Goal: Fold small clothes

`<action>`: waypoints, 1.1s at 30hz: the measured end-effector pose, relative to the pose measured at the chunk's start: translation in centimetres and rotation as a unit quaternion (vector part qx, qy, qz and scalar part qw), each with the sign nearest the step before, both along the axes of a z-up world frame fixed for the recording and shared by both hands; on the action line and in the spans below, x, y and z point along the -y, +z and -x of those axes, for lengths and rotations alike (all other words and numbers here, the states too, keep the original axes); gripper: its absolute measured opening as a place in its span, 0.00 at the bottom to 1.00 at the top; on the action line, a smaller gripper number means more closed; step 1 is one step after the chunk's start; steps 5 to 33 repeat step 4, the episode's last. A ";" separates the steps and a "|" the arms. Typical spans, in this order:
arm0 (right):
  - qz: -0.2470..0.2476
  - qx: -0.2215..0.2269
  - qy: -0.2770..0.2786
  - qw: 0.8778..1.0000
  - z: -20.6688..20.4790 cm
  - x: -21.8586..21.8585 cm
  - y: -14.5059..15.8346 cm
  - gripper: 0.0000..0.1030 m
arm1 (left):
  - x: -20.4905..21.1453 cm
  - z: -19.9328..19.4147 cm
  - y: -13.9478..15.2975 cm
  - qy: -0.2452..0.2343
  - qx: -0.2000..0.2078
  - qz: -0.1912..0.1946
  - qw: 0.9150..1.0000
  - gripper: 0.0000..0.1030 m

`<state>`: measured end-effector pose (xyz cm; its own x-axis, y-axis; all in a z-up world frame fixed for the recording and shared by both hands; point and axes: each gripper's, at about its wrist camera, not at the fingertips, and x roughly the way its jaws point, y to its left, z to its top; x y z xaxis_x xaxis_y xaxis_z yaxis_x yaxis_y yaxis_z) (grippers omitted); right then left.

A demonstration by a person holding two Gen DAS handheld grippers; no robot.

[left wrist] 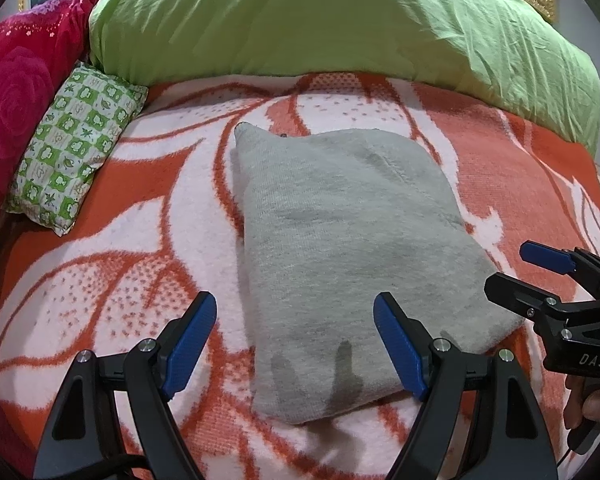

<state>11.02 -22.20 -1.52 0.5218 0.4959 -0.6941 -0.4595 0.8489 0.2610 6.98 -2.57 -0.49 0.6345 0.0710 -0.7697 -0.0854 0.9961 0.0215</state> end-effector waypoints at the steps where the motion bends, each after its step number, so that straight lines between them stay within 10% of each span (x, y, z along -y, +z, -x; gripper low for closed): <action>1: 0.000 0.000 0.000 1.000 0.0 0.0 0.0 0.83 | 0.1 0.0 0.0 -0.001 0.000 0.000 1.000 0.79; 33: 0.002 0.002 0.001 1.000 0.0 0.0 0.0 0.83 | 0.1 0.0 0.0 0.001 -0.004 0.001 1.000 0.79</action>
